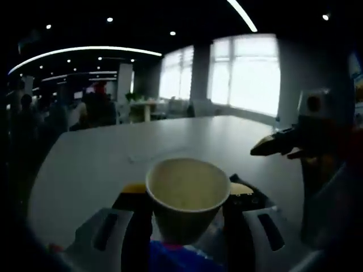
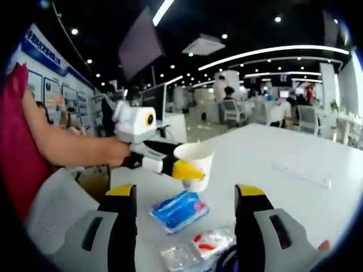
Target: Arrange the tabletop items into an orderly group along one side of the table until the central work area is clear of visible clutter.
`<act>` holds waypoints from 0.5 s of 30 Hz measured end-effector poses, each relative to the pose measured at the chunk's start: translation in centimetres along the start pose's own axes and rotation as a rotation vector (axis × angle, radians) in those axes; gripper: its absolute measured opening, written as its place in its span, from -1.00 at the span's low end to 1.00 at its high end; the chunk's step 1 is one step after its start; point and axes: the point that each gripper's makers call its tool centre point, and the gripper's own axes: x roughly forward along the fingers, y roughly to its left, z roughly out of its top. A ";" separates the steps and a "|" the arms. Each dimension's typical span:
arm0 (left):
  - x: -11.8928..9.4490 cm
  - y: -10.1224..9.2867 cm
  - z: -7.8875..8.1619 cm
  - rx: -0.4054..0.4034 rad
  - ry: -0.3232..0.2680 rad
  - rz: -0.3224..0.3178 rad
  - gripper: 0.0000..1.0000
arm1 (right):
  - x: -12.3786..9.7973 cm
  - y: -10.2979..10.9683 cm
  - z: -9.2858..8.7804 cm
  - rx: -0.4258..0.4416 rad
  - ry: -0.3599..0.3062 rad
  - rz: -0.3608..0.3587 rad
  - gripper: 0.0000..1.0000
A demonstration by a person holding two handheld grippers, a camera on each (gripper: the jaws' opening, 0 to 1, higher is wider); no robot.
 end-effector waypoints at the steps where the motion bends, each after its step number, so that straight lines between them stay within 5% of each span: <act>1: 0.1 0.2 0.0 -0.003 0.000 0.003 -0.07 | 0.0 0.0 0.0 -0.002 -0.004 0.000 0.40; 15: 1.6 2.9 -0.6 -0.057 -0.011 0.068 -0.08 | -0.2 -0.1 -1.3 0.024 -0.012 -0.010 0.35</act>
